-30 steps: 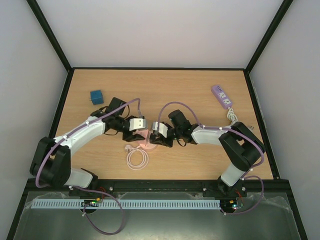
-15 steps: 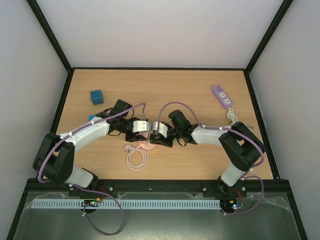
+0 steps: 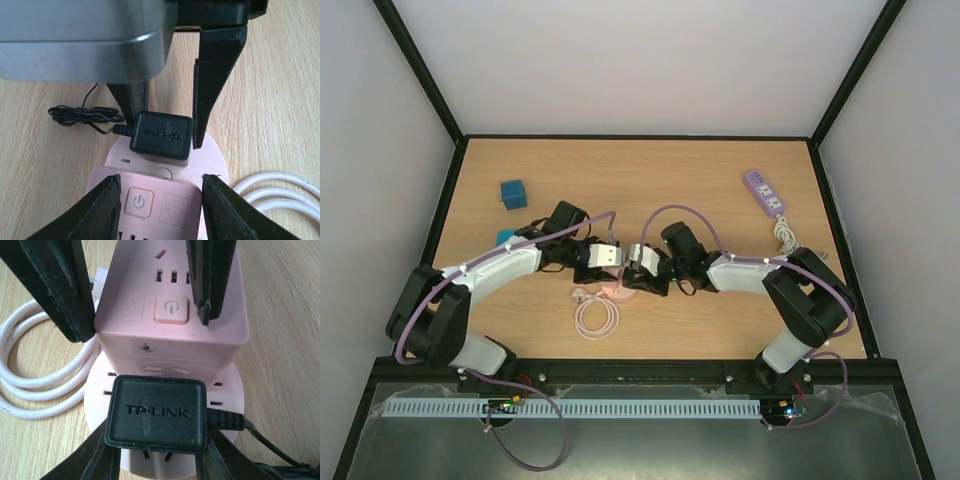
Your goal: Pull the plug off the socket
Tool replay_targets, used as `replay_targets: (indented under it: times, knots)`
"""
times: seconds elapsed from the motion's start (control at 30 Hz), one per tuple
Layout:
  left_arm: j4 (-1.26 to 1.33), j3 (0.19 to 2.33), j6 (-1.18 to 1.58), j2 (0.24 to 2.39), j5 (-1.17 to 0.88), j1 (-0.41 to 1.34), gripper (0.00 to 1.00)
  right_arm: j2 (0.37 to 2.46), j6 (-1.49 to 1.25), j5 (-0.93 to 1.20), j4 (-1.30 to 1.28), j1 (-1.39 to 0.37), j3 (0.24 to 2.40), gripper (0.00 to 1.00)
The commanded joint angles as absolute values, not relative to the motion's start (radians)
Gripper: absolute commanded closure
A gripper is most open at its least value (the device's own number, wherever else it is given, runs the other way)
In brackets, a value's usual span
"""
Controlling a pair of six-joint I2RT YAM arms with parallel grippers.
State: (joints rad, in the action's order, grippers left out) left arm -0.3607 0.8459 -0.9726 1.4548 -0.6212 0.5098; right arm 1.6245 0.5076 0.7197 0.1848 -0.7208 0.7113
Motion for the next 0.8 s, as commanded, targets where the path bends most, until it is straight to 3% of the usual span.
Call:
replay_targets:
  times: [0.0,0.77]
  knots:
    - [-0.406,0.792,-0.984,1.521,-0.501,0.505,0.54,1.56,0.457,0.822,0.274,-0.734,0.693,0.83]
    - [-0.402,0.78,-0.981,1.549,-0.465,0.524,0.55,1.547,0.374,0.844,0.262,-0.734,0.74,0.88]
